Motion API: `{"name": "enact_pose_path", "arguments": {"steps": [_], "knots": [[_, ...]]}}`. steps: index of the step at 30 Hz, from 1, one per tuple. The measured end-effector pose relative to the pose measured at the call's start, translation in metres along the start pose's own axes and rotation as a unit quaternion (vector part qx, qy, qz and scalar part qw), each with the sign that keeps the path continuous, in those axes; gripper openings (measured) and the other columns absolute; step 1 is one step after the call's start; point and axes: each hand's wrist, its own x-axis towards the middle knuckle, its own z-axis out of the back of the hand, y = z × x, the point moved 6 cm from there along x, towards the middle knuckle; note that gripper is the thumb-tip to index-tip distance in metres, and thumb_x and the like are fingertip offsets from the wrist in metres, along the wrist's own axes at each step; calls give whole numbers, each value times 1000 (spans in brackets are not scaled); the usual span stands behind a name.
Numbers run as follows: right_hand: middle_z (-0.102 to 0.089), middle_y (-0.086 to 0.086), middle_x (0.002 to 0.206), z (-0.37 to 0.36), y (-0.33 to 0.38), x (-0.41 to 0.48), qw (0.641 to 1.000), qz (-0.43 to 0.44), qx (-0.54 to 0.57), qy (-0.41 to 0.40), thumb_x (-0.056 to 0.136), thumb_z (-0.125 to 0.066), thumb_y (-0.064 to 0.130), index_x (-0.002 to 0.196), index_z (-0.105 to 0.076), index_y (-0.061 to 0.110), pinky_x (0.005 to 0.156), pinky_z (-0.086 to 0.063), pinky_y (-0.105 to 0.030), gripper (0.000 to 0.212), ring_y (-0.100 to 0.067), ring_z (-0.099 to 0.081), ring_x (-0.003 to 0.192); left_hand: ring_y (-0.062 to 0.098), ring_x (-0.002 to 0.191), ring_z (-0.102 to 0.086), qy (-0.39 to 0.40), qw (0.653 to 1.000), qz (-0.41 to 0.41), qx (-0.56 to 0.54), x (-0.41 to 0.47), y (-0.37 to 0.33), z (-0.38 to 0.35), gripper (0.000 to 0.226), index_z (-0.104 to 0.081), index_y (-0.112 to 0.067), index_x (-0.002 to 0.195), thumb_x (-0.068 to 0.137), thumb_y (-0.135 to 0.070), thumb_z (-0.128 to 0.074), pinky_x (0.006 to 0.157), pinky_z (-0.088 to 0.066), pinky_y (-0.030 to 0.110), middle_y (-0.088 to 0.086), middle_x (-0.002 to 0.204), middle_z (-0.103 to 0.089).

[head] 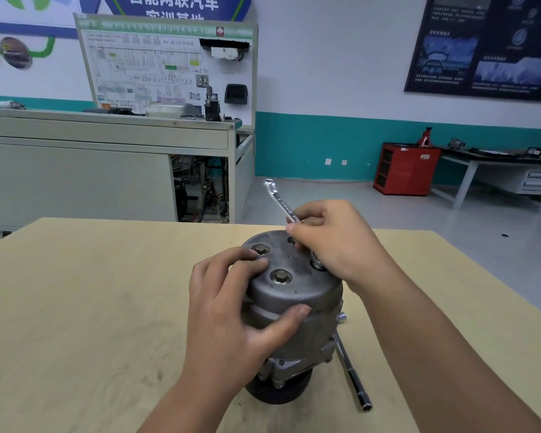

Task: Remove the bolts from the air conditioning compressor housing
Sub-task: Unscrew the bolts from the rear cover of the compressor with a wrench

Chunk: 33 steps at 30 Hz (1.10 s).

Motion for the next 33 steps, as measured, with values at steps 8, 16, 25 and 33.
{"name": "enact_pose_path", "arguments": {"steps": [8,16,25,33], "knots": [[-60,13,63,-2,22,-32,987,115,-60,-90,73,-75,42,66,-62,33,86,-42,-43,17,-6,-55,88,9,101,-44,-5,1000,-23,21,1,0,-2,57,-65,-10,99,66,-57,-64,85,-40,22,-12,111,-52],[-59,21,77,-3,11,-61,940,259,-24,-221,71,-69,30,73,-70,26,85,-29,-32,5,-1,-48,82,-3,102,-45,-21,999,-44,9,0,-1,1,54,-64,-19,105,66,-56,-65,80,-48,32,-26,104,-48],[-61,13,99,2,-18,-82,901,327,50,-279,91,-48,18,96,-64,20,90,-42,-27,17,0,-55,103,21,112,-46,-3,999,-23,26,-1,0,-6,58,-65,-14,108,67,-54,-64,100,-36,25,-9,115,-59],[-62,0,104,-8,-30,-87,876,292,251,-292,99,-40,38,98,-58,15,96,-45,-26,30,-20,-60,107,31,132,-30,-29,993,-31,110,-24,-20,-15,40,-50,-30,122,85,-45,-48,107,-29,49,8,137,-50]]}}
